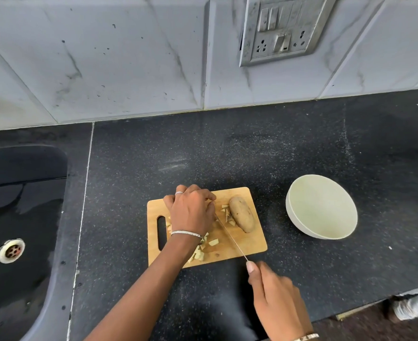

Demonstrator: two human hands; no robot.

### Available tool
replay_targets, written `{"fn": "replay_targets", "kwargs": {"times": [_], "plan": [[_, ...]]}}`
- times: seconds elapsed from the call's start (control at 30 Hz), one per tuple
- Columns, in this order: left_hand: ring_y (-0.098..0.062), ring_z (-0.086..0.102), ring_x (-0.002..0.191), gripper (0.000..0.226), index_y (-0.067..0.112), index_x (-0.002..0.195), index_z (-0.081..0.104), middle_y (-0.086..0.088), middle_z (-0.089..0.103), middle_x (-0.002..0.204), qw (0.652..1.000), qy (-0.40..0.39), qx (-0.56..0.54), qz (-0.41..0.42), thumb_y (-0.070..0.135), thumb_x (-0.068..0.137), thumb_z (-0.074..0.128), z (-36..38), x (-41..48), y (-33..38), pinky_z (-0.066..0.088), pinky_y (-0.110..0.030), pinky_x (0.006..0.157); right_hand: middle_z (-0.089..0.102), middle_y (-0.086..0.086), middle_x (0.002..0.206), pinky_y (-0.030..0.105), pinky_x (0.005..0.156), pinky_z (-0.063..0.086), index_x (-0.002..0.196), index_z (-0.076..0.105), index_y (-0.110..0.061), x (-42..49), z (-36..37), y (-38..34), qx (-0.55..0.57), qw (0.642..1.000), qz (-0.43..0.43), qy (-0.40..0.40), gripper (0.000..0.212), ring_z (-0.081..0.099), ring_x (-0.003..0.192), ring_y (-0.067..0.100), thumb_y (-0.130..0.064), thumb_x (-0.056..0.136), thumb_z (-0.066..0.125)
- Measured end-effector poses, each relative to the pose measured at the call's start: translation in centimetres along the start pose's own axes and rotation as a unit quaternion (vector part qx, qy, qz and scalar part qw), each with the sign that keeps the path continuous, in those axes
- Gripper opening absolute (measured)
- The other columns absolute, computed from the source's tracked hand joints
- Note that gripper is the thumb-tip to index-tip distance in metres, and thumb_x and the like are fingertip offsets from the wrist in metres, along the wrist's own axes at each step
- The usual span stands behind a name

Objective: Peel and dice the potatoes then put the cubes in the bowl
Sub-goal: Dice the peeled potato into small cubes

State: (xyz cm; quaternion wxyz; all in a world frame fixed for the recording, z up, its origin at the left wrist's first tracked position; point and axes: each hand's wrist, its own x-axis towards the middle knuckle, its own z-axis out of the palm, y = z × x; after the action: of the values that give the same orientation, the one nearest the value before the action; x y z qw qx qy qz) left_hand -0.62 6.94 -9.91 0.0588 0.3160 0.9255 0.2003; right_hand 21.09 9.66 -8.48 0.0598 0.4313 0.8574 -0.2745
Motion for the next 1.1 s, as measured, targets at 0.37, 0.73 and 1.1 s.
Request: {"fn": "replay_targets", "kwargs": {"times": [0.37,0.73,1.1], "plan": [[-0.014,0.045,0.1,0.01,0.039,0.093,0.073,0.016,0.065,0.097,0.999,-0.024,0.007,0.032,0.04,0.085,0.066,1.1,0.5,0.7,0.022,-0.036,0.078,0.06,-0.034,0.075,0.018,0.067,0.041,0.077,0.059,-0.032,-1.2,-1.1,1.2,0.1,0.994,0.049,0.009,0.052,0.059,0.07,0.004,-0.059,0.09,0.017],[-0.012,0.043,0.097,0.014,0.041,0.096,0.071,0.018,0.061,0.095,0.995,-0.01,0.026,0.093,0.043,0.088,0.059,1.7,0.4,-0.1,0.023,-0.036,0.081,0.06,-0.027,0.061,0.029,0.061,0.045,0.07,0.061,-0.031,0.5,-0.6,0.0,0.184,0.98,0.034,0.067,0.051,0.058,0.057,0.006,-0.059,0.091,0.023],[-0.01,0.043,0.093,0.008,0.039,0.083,0.073,0.018,0.062,0.089,0.998,0.02,-0.007,0.054,0.044,0.083,0.066,1.7,-0.5,-1.5,0.023,-0.034,0.077,0.06,-0.031,0.064,0.03,0.066,0.047,0.072,0.062,-0.031,0.6,0.3,-0.8,0.163,0.986,0.04,0.026,0.051,0.06,0.062,0.005,-0.059,0.093,0.025]]}}
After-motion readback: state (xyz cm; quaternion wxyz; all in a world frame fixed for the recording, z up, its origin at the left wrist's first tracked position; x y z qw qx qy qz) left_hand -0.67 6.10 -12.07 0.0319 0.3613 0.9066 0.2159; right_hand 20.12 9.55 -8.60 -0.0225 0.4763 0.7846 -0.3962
